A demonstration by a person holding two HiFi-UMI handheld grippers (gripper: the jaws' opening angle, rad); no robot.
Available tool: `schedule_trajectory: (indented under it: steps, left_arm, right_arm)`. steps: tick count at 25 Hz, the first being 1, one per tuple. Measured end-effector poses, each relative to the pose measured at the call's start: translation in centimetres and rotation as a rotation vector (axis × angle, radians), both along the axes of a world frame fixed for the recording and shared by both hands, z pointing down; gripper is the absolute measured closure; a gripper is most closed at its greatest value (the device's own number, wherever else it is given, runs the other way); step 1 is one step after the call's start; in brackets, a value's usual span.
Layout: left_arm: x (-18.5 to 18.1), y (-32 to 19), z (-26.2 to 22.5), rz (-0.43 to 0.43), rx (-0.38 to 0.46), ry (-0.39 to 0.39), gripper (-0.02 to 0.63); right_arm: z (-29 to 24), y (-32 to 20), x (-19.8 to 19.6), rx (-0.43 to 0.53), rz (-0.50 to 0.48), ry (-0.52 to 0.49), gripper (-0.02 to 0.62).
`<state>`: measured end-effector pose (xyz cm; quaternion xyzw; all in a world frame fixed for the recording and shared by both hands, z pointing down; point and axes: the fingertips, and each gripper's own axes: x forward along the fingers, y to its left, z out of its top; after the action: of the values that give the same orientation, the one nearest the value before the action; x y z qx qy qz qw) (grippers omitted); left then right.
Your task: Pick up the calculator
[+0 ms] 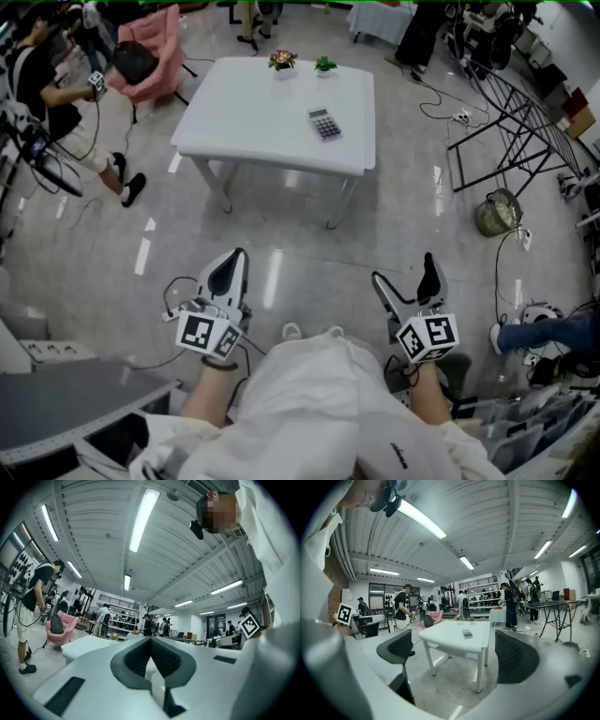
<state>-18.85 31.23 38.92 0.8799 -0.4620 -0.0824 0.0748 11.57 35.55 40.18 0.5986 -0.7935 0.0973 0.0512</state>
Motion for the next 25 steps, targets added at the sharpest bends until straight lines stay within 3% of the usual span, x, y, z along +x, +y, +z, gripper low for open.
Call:
schedule_trajectory:
  steps: [25]
  left_arm:
    - [-0.6, -2.3, 1.4, 0.046, -0.037, -0.006, 0.591]
  right_arm:
    - [1.0, -3.3, -2.8, -0.031, -0.019, -0.050, 0.052]
